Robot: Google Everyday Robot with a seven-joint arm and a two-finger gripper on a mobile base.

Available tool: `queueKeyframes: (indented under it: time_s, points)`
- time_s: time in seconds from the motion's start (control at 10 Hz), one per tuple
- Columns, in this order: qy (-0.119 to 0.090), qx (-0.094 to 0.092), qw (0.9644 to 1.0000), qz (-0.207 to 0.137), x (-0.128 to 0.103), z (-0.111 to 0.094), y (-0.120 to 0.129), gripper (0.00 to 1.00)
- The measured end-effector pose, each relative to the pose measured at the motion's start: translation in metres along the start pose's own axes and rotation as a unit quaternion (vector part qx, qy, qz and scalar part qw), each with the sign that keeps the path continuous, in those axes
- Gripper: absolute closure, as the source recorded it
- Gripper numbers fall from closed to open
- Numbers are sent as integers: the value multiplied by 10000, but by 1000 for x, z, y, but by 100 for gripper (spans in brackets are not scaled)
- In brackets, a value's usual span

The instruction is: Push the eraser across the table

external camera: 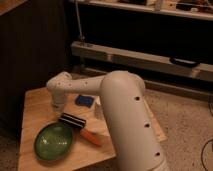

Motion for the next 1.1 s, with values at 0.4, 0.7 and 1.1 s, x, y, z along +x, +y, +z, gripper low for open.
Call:
queueKeyframes:
  time_s: [0.4,0.7,1.1]
  points:
    - [-148,-18,9999,24,-23,-10,-5,98]
    - [-281,-46,9996,92,-45,-17,-9,98]
    - [-503,-36,9985,202,-72,-21,-14,98]
